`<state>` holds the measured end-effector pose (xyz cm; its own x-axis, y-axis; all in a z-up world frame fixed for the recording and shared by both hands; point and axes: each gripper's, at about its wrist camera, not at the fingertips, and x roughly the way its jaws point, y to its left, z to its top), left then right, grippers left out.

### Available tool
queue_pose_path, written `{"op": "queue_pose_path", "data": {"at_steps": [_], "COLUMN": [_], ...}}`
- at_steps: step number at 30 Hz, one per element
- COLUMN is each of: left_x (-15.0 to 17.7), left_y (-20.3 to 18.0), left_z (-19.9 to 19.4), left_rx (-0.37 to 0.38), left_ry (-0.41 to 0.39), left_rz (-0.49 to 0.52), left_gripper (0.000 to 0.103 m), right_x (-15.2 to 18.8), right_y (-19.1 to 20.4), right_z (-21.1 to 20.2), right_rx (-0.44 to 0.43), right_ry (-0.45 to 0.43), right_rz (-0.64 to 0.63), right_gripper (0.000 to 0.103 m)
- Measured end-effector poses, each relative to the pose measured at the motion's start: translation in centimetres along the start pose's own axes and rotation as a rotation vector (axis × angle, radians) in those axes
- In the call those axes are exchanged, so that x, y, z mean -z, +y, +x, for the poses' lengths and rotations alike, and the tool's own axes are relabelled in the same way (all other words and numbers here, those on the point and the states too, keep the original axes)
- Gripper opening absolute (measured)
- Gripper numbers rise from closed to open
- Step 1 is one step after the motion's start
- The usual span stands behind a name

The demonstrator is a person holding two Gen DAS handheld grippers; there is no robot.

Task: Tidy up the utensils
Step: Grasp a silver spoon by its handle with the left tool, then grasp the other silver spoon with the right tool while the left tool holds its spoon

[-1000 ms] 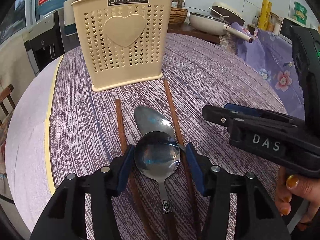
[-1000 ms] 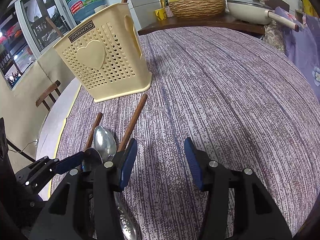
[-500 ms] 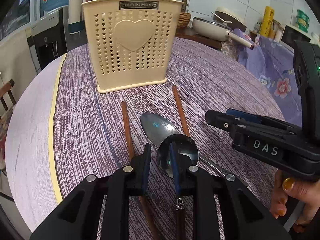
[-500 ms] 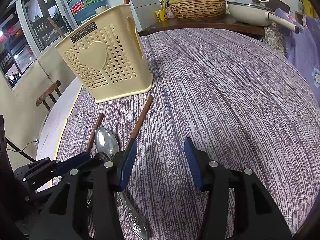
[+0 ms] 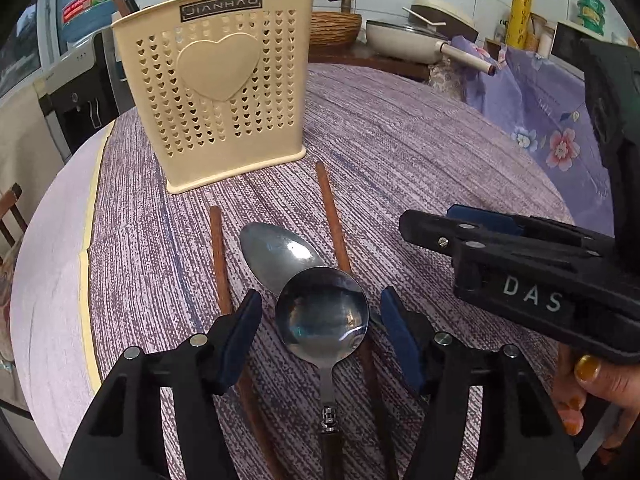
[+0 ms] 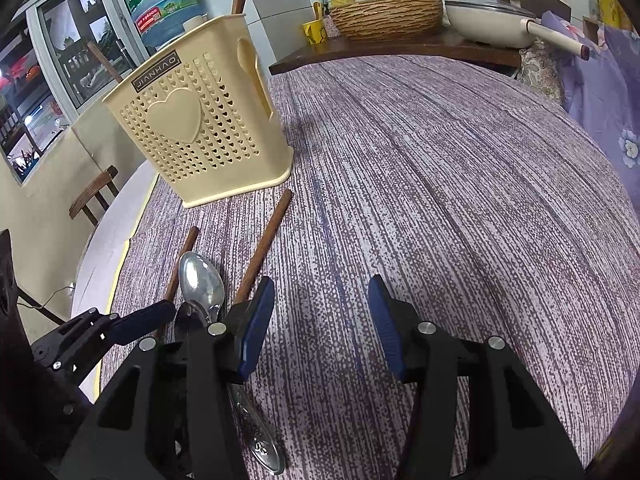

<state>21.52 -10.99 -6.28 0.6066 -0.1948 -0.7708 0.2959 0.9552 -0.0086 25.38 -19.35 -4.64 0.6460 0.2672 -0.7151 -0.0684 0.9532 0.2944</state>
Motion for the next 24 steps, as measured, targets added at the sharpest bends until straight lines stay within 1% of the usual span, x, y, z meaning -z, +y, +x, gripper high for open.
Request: {"op": "queue_pose_path", "data": {"at_steps": [1, 2, 4, 5, 13, 19, 21, 24], "left_x": [0.0, 0.0, 0.0, 0.0, 0.1, 0.0, 0.0, 0.1], "left_y": [0.0, 0.1, 0.2, 0.3, 0.8, 2.0, 2.6, 4.4], "left_z": [0.2, 0.2, 0.1, 0.1, -0.2, -1.7, -2.3, -3.3], "left_rx": [0.012, 0.011, -0.001, -0.002, 0.019, 0.057, 0.057, 0.047], "left_ry": [0.012, 0.012, 0.012, 0.011, 0.008, -0.029, -0.046, -0.068], "left_rz": [0.000, 0.000, 0.004, 0.002, -0.024, -0.073, -0.088, -0.142], "left_gripper": [0.056, 0.055, 0.047, 0.047, 0.047, 0.047, 0.047, 0.047], "right_x": [0.0, 0.0, 0.1, 0.1, 0.1, -0.3, -0.4, -0.5], "right_y": [0.0, 0.0, 0.0, 0.0, 0.1, 0.5, 1.2, 2.8], "right_z": [0.0, 0.0, 0.0, 0.0, -0.1, -0.2, -0.1, 0.2], "right_rx": [0.000, -0.001, -0.002, -0.003, -0.007, -0.004, -0.008, -0.020], "right_ry": [0.000, 0.000, -0.001, 0.000, 0.001, -0.006, -0.003, 0.006], "right_rz": [0.002, 0.002, 0.002, 0.003, -0.002, -0.012, -0.030, -0.082], "right_gripper": [0.050, 0.050, 0.050, 0.050, 0.050, 0.050, 0.050, 0.050]}}
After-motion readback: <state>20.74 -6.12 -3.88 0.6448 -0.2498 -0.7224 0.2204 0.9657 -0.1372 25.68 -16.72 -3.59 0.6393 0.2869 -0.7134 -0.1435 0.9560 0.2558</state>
